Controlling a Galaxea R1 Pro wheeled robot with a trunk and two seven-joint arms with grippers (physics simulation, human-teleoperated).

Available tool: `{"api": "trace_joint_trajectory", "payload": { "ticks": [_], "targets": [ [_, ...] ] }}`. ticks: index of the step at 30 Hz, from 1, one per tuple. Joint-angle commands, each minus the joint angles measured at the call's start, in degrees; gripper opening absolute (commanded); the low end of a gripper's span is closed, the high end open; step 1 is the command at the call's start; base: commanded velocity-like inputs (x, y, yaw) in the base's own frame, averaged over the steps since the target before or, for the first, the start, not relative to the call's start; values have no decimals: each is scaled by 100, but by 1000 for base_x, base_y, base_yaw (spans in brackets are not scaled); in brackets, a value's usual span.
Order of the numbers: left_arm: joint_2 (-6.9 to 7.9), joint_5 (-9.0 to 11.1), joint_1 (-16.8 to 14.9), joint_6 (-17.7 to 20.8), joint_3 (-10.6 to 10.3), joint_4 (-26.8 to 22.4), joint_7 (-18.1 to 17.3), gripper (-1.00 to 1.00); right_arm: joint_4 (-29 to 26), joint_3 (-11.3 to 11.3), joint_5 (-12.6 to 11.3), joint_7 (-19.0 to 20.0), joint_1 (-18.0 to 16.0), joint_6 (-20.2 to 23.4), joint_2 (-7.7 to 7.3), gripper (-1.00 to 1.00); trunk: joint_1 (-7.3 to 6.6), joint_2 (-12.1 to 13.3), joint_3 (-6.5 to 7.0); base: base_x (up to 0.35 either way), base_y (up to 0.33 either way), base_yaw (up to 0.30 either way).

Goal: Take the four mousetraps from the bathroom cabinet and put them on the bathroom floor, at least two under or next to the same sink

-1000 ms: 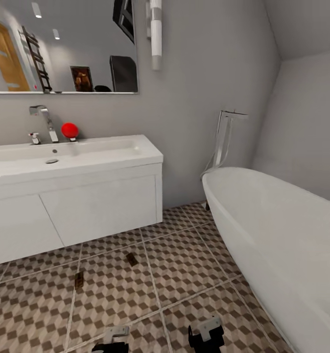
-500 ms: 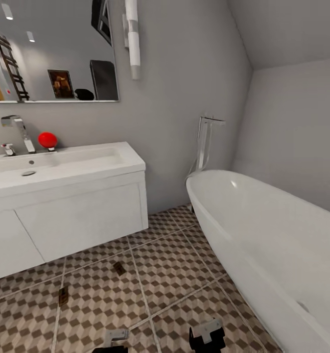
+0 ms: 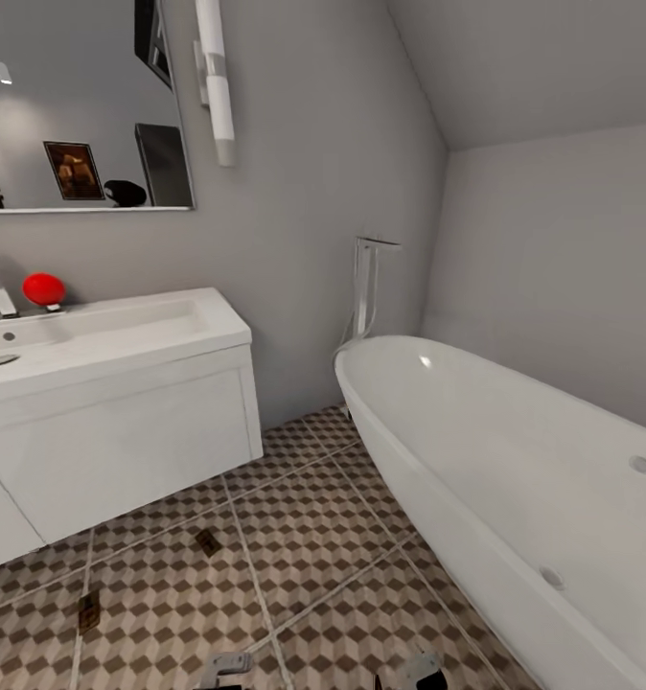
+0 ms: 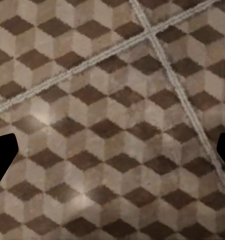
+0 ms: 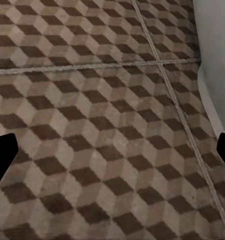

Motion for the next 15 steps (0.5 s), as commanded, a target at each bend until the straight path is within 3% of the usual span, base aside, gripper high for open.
{"api": "trace_joint_trajectory", "payload": {
  "ticks": [1, 6, 15],
  "targets": [
    [4, 41, -4, -28, -49, -20, 40, 100, 15, 49, -54, -2, 11, -19, 2, 100, -2, -1, 2, 0, 0, -191],
    [4, 43, -1, -28, -49, -20, 40, 100, 29, 51, -53, 27, 51, -19, 3, 100, -2, -1, 19, 0, 0, -109],
    [4, 47, 0, -28, -45, -14, 40, 100, 34, 49, -54, 34, 68, 0, 10, 100, -2, -1, 25, 0, 0, -24]
  ]
}}
